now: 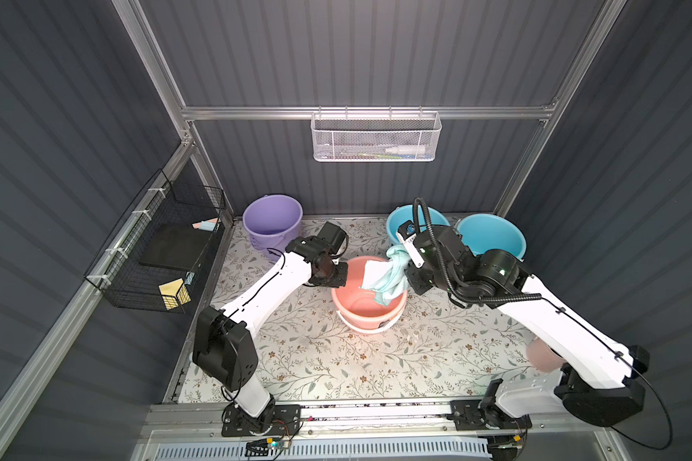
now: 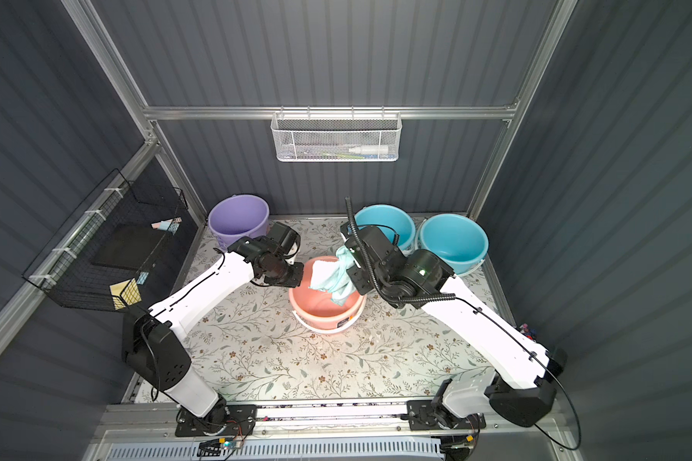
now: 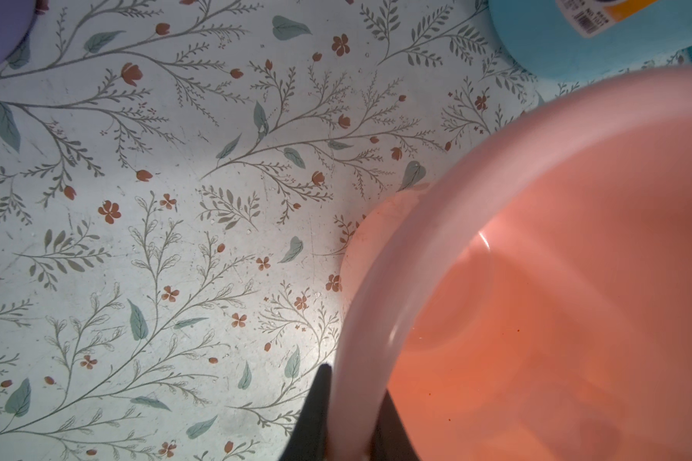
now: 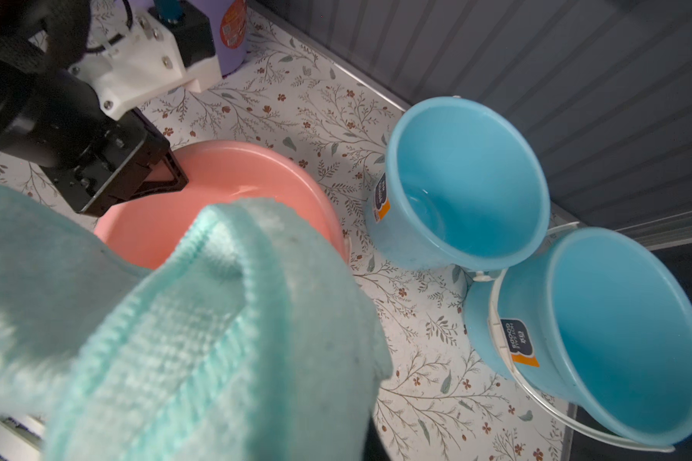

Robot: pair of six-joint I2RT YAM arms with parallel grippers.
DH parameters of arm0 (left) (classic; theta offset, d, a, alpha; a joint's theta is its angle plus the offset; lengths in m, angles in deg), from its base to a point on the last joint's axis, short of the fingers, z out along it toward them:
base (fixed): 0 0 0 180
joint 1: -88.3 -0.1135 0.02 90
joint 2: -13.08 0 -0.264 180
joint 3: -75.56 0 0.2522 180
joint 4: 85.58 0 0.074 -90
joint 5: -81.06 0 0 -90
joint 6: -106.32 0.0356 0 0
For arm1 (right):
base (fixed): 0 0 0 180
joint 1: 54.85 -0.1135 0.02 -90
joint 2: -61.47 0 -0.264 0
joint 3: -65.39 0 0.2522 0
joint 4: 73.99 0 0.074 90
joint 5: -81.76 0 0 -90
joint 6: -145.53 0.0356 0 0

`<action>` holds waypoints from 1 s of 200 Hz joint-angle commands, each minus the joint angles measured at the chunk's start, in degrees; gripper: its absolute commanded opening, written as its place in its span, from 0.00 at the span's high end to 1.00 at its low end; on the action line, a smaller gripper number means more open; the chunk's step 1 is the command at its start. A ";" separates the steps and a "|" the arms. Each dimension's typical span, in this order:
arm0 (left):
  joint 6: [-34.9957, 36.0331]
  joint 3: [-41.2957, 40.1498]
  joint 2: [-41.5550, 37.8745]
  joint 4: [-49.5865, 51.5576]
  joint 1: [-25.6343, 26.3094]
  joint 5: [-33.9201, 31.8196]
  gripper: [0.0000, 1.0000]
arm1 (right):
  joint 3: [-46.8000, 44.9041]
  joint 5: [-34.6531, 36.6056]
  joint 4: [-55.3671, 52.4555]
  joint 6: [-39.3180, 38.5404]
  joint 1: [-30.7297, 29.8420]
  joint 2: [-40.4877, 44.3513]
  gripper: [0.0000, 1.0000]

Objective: Wipe the inside of the bucket with a cloth
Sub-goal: Pick up the bucket from the center of the board.

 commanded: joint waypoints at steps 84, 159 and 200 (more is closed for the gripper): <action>-5.60 -7.35 -12.69 -12.98 2.23 -2.69 1.00 | 2.23 -14.57 2.00 11.00 3.59 -18.32 1.00; -4.78 -14.51 -18.31 -20.64 3.18 -2.86 1.00 | -8.33 -9.39 20.95 20.81 4.63 -23.97 0.98; -6.16 -15.66 -17.72 -21.31 3.22 -2.55 1.00 | -16.58 -13.06 33.97 17.68 3.15 -22.93 0.97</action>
